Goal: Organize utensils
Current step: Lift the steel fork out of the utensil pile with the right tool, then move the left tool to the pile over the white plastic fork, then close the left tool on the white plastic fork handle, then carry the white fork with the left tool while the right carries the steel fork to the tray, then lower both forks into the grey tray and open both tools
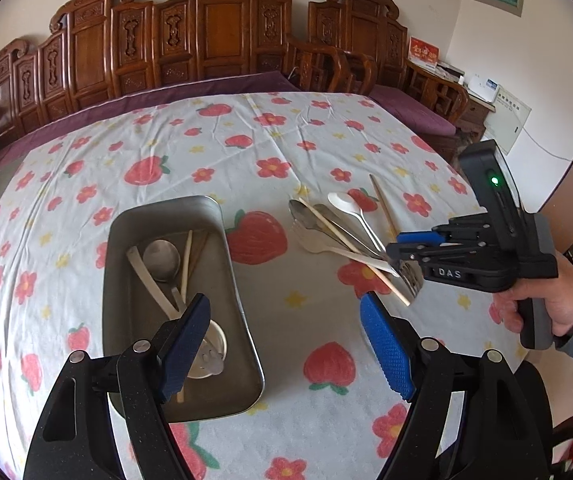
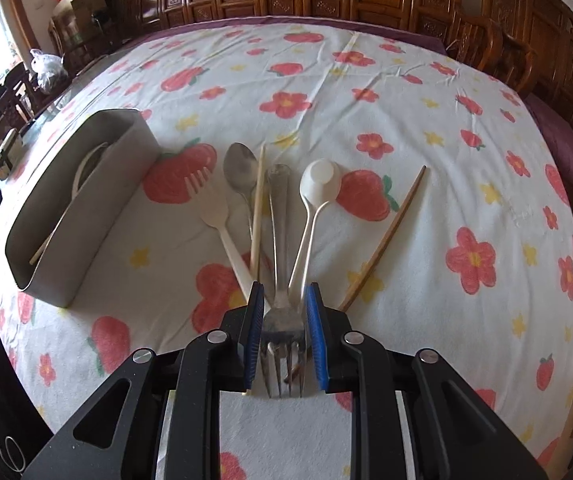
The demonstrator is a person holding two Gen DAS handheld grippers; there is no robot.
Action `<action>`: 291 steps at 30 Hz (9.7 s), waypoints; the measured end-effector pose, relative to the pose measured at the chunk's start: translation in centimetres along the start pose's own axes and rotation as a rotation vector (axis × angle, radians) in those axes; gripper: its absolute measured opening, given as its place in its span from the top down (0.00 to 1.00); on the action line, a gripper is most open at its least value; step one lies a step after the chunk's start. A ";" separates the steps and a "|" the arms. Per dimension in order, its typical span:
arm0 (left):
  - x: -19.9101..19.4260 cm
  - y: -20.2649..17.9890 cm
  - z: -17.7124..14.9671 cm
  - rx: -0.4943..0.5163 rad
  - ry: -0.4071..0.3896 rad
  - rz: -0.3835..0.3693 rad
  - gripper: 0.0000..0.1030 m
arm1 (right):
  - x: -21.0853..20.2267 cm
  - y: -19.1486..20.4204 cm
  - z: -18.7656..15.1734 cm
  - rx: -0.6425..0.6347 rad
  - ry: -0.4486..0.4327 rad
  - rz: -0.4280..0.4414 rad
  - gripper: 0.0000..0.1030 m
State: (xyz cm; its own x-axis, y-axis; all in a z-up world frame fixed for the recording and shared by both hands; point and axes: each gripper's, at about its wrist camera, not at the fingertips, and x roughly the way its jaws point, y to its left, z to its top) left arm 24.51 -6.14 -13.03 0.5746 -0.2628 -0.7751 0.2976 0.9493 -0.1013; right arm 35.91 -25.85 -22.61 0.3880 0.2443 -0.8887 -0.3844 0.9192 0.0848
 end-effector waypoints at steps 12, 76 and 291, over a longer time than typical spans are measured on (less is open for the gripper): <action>0.8 -0.5 0.0 0.004 0.015 -0.012 0.28 | 1.4 0.7 0.2 -0.011 0.098 -0.011 0.71; 5.2 -5.1 -1.0 0.042 0.104 -0.037 0.28 | -1.3 -2.0 -5.6 0.000 0.098 -0.031 0.73; -6.4 12.3 -1.1 -0.175 -0.031 0.146 0.78 | -3.4 15.5 5.6 -0.041 -0.159 0.198 0.89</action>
State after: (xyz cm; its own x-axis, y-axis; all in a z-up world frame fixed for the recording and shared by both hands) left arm 23.67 7.38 -10.04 0.6257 -0.1232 -0.7702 0.0746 0.9924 -0.0981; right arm 33.34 -10.65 -15.73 0.4276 0.4669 -0.7741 -0.4981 0.8363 0.2292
